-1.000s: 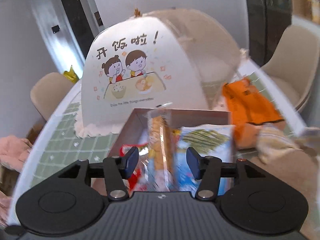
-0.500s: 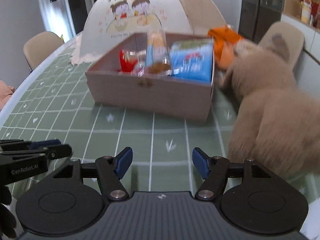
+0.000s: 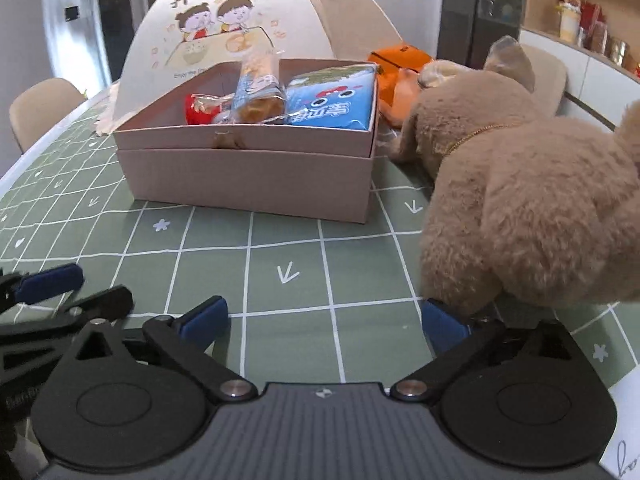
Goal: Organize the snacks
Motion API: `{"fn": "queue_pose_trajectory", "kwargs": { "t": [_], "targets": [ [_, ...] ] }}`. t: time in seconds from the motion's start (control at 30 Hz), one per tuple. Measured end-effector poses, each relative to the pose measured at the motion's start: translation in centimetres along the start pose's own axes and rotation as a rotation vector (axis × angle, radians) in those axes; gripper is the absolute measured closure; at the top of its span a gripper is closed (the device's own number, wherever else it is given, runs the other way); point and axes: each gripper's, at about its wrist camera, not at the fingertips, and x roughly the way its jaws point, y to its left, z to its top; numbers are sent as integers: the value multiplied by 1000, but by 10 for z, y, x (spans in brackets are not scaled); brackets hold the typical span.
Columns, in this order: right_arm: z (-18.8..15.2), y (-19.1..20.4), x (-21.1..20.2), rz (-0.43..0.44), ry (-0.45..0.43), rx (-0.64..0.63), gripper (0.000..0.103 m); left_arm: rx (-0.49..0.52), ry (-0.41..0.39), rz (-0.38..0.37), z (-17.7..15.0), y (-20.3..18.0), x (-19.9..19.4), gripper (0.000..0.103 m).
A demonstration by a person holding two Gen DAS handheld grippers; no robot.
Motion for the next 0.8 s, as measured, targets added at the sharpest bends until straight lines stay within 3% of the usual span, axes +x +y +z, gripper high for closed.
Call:
{"fn": "queue_pose_trajectory", "kwargs": {
  "t": [0.2, 0.8],
  "targets": [
    [-11, 0, -4, -7, -76, 4, 0, -6, 0, 13, 2, 0, 3, 49],
    [-11, 0, -4, -10, -85, 12, 0, -17, -3, 5, 1, 2, 2, 49]
  ]
}}
